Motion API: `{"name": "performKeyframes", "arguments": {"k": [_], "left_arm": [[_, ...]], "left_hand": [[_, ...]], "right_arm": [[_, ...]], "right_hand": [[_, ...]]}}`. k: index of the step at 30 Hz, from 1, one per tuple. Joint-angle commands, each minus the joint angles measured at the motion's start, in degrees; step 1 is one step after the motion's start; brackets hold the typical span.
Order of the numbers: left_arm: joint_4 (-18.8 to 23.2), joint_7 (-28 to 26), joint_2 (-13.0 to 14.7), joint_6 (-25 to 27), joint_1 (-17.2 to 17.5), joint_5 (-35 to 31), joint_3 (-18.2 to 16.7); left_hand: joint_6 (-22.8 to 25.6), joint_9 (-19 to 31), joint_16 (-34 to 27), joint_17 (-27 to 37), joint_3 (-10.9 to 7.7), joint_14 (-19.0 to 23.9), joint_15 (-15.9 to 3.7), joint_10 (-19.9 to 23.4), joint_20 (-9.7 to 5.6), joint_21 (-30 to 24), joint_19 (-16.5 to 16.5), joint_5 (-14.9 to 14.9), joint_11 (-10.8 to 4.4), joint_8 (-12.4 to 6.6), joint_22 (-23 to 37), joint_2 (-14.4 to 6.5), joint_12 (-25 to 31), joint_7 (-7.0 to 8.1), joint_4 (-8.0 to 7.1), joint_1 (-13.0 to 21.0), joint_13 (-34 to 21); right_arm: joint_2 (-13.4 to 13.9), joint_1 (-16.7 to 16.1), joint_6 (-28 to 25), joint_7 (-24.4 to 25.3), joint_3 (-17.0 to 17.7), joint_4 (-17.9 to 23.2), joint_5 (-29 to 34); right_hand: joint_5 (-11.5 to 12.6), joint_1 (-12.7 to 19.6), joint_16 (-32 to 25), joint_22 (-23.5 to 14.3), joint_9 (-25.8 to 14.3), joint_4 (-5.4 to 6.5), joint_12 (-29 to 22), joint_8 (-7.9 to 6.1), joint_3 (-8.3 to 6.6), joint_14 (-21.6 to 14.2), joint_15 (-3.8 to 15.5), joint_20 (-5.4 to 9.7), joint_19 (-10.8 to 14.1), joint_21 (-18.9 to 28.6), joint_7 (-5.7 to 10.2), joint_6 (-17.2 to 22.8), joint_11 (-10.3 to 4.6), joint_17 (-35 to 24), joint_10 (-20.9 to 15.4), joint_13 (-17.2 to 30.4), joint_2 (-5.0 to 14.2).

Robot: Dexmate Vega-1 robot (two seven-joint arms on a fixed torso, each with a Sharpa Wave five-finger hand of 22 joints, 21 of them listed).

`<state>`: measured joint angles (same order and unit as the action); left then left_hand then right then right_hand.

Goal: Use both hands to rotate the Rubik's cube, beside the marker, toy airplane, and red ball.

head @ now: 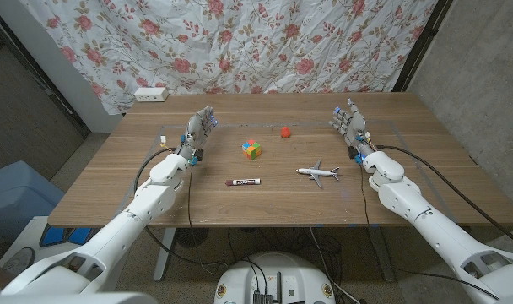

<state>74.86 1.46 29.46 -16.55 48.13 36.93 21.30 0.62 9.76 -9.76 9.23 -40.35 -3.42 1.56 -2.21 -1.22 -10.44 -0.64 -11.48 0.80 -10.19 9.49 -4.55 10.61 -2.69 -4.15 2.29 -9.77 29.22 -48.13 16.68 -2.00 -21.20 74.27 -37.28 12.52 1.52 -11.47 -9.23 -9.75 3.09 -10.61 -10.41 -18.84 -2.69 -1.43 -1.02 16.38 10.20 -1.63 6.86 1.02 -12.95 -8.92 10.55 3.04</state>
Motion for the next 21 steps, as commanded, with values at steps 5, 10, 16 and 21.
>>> {"name": "performKeyframes", "arguments": {"k": [5,10,16,21], "left_arm": [[4.8,-0.4,6.1,3.3,-1.4,-7.4,2.2],[4.9,0.6,7.1,3.2,-1.9,-8.6,2.6],[4.7,2.8,8.5,2.6,-3.0,-10.6,3.6],[4.2,4.0,8.9,1.4,-3.4,-11.5,4.1]], "left_hand": [[0.2,0.1,-0.2,0.3,-0.41,-0.8,-0.73,0.4,-1.12,-0.1,0.1,0.2,-1.28,-0.37,0.0,-2.5,0.5,0.48,2.66,1.6,-0.3],[0.8,0.1,-0.2,0.3,-0.57,-0.7,-1.17,0.8,-1.28,-0.1,0.0,0.4,-1.44,-0.59,0.0,-2.2,0.6,0.79,3.97,2.3,-0.3],[2.0,0.1,-0.3,0.3,-0.96,-0.4,-1.97,2.1,-1.72,-0.1,0.0,0.9,-2.26,-1.06,0.0,-1.4,0.8,1.55,7.54,4.3,-0.3],[4.3,0.2,-0.6,0.3,-1.32,0.8,-3.33,4.0,-2.32,-0.2,-0.4,1.2,-3.82,-1.75,0.0,-0.8,1.0,3.03,12.00,7.0,-0.3]], "right_arm": [[-0.4,0.5,0.6,-0.6,0.0,-1.1,-0.3],[-0.7,0.5,0.8,-0.6,0.0,-1.5,-0.4],[-0.8,0.4,0.9,-0.5,0.0,-1.6,-0.4],[-1.1,0.6,1.3,-0.7,0.1,-2.0,-0.5]], "right_hand": [[0.4,0.0,-0.4,-0.3,-0.2,0.06,-0.2,-0.27,-0.40,-0.5,-0.18,-0.09,0.5,0.4,-0.02,0.6,0.15,-0.2,-0.4,0.1,0.33],[0.4,0.0,-0.4,-0.3,-0.2,0.06,-0.2,-0.28,-0.39,-0.5,-0.20,-0.11,0.5,0.4,0.01,0.7,0.10,-0.2,-0.4,0.1,0.34],[0.4,0.0,-0.4,-0.3,-0.2,0.07,-0.2,-0.28,-0.38,-0.5,-0.22,-0.11,0.4,0.4,-0.02,0.7,0.09,-0.1,-0.4,0.1,0.34],[0.4,0.0,-0.4,-0.3,-0.2,0.10,-0.3,-0.27,-0.36,-0.5,-0.21,-0.08,0.4,0.4,0.03,0.7,0.07,-0.1,-0.4,0.1,0.35]]}}
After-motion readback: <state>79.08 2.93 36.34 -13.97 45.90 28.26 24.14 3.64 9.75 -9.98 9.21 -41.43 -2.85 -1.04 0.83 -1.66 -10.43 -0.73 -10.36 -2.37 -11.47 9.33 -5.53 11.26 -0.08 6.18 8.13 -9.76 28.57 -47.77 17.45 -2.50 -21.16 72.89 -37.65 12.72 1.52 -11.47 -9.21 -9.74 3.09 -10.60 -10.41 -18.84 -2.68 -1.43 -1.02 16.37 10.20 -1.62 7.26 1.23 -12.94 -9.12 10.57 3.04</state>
